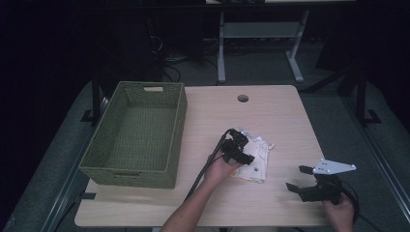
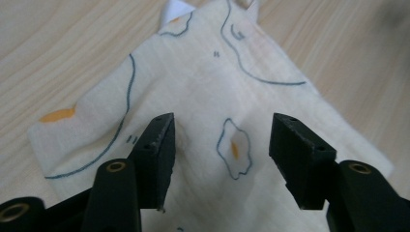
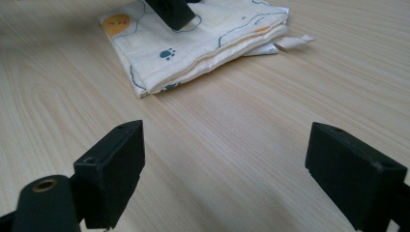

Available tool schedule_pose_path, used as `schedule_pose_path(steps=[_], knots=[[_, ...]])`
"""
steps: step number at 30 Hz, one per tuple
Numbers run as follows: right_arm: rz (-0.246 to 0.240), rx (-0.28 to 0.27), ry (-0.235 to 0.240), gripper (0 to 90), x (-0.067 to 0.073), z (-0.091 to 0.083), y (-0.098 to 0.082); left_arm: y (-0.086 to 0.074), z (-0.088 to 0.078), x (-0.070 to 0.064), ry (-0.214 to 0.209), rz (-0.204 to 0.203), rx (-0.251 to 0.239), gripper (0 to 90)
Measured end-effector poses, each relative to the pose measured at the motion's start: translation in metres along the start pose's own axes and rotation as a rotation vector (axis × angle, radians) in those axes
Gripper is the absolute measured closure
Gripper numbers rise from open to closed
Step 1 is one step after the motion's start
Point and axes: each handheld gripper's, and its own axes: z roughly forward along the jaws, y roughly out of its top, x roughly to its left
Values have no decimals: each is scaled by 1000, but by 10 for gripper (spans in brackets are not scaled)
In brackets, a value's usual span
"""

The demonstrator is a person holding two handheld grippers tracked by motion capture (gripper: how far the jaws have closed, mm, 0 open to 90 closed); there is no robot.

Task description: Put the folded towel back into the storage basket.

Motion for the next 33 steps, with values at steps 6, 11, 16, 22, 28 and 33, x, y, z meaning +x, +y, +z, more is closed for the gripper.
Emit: schedule_pose_path(steps=[6,11,16,22,28,33], knots=[[-4,-1,1,136,0,0,0,-2,4,-4,52,17,21,505],[-4,-2,1,136,0,0,0,-3,4,-9,96,39,28,563],[-8,2,2,136,1,0,0,-8,0,-10,104,31,25,635],[-8,8,3,136,2,0,0,-15,-6,-9,107,13,21,708],[-9,10,5,136,2,0,0,-23,-13,-5,86,-22,27,763],[-13,13,2,136,2,1,0,-27,-16,-2,75,-45,24,777]])
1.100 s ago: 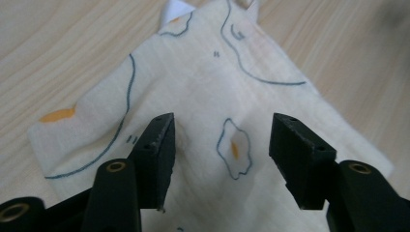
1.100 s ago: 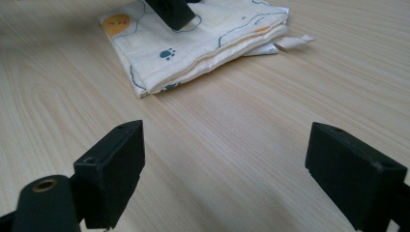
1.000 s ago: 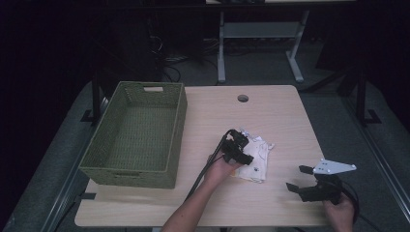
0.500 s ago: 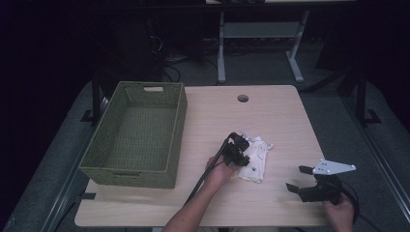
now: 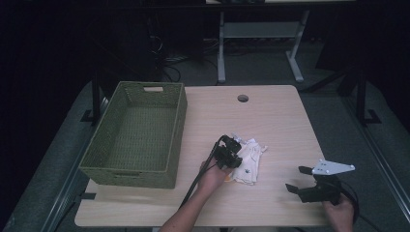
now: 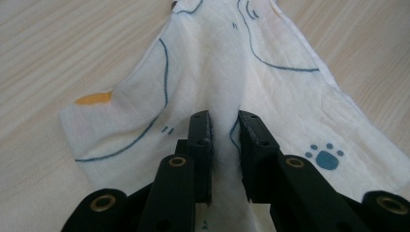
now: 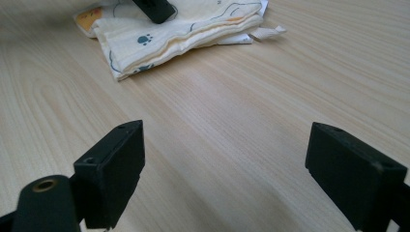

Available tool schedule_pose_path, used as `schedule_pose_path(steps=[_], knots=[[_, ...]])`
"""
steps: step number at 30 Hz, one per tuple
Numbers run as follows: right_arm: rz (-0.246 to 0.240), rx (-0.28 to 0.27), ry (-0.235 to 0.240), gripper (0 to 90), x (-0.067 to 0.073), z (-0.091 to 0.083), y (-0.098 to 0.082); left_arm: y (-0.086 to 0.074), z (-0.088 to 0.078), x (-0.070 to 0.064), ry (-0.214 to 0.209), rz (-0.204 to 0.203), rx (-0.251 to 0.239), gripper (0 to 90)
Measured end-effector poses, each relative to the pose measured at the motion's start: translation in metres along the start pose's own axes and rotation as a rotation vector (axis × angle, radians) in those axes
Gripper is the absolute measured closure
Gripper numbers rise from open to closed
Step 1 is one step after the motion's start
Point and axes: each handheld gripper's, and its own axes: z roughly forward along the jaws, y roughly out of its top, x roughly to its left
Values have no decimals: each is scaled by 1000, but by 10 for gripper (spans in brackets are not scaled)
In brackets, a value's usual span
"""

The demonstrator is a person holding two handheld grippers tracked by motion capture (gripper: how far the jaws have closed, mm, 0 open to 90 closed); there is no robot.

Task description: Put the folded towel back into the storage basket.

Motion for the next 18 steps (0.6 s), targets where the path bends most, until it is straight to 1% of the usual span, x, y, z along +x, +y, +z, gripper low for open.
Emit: schedule_pose_path(steps=[4,7,12,16,17,18], knots=[[-2,2,2,136,0,0,0,-4,-3,3,-20,-23,-4,786],[0,7,3,136,1,1,0,-10,-5,5,-43,-55,-16,795],[-3,11,2,136,1,1,0,-14,-8,7,-58,-66,-22,802],[-4,14,0,136,1,1,0,-20,-10,8,-70,-86,-38,807],[-4,18,0,136,1,2,0,-23,-11,9,-80,-96,-44,810],[-4,18,0,136,1,2,0,-23,-11,9,-80,-96,-44,811]])
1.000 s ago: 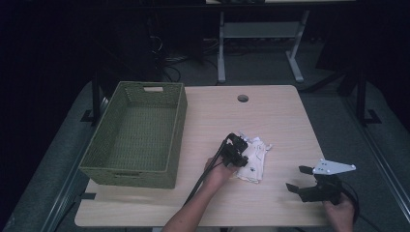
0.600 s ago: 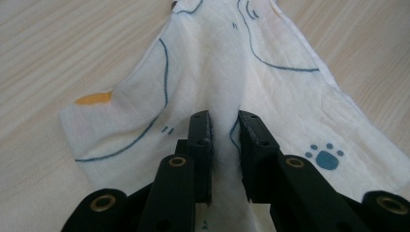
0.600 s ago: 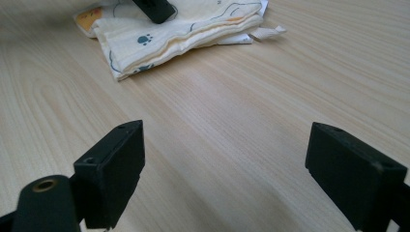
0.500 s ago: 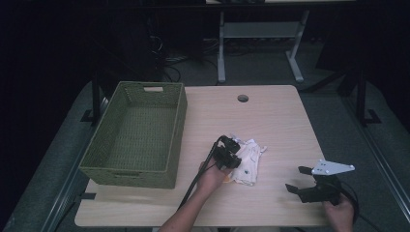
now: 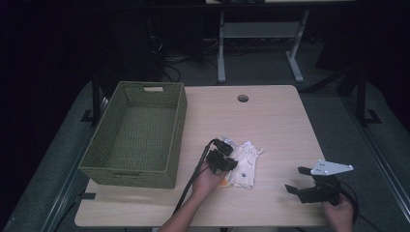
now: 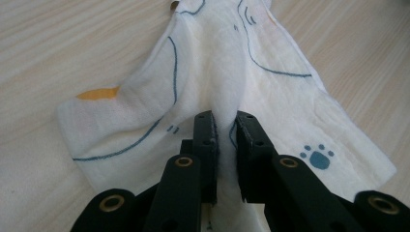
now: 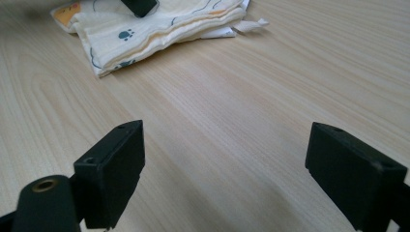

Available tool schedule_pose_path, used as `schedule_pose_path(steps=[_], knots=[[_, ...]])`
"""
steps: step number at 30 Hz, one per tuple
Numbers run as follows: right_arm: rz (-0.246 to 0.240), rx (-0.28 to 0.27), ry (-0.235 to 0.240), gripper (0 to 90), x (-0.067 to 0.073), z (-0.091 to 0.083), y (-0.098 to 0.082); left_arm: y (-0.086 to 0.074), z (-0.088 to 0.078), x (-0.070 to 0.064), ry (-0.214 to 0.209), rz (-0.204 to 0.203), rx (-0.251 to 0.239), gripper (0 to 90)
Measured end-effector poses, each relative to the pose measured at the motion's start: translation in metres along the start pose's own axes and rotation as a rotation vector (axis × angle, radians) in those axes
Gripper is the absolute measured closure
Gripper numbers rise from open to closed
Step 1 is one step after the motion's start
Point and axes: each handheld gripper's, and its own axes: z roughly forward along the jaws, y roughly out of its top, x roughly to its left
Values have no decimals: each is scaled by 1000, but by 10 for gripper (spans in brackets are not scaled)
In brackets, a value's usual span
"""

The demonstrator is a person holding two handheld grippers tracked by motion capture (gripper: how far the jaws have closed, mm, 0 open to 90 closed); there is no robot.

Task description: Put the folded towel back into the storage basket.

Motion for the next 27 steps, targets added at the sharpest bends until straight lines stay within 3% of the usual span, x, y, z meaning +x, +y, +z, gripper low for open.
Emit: schedule_pose_path(steps=[8,17,23,27], knots=[[-1,6,1,136,1,0,0,-7,-3,7,-57,-69,-30,817],[-5,10,1,136,2,1,0,-10,-6,9,-91,-94,-50,823],[-2,11,1,136,3,0,0,-9,-16,12,-134,-114,-79,825],[-3,13,0,136,3,1,0,-8,-22,12,-142,-117,-92,826]])
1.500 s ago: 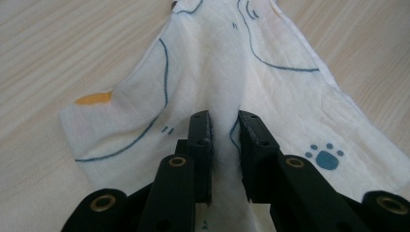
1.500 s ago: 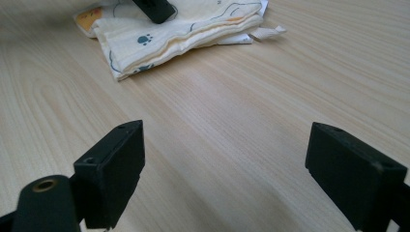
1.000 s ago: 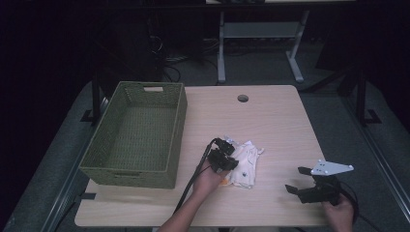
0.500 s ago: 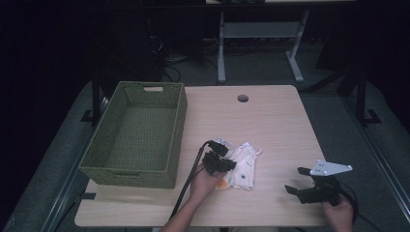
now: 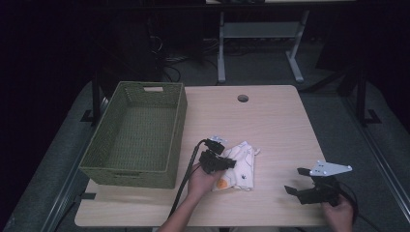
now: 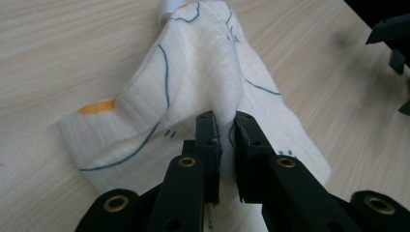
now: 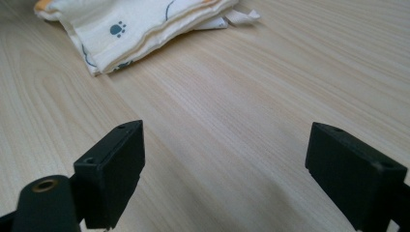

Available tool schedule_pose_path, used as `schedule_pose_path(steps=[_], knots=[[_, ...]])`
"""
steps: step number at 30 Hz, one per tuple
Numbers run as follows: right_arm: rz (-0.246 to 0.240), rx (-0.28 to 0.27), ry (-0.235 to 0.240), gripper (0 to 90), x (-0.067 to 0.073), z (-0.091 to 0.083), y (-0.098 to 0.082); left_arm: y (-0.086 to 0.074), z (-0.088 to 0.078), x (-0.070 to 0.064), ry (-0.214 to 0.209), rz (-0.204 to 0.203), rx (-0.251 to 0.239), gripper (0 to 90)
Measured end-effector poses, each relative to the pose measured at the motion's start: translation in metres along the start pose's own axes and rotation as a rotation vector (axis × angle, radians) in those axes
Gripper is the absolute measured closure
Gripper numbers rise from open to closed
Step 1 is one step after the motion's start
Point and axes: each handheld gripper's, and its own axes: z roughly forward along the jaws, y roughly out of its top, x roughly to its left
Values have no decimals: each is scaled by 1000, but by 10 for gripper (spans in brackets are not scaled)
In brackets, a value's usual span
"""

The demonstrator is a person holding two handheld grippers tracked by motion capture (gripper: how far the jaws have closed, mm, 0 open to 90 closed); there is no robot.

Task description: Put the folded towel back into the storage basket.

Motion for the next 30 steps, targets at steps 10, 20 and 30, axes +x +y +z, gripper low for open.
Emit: schedule_pose_path(steps=[10,20,30], knots=[[1,5,-1,136,1,2,0,2,-17,1,-44,-18,-38,829],[1,8,-5,136,1,2,0,3,-30,0,-72,-15,-54,829],[3,12,-7,136,1,2,0,7,-47,-3,-92,-5,-70,828]])
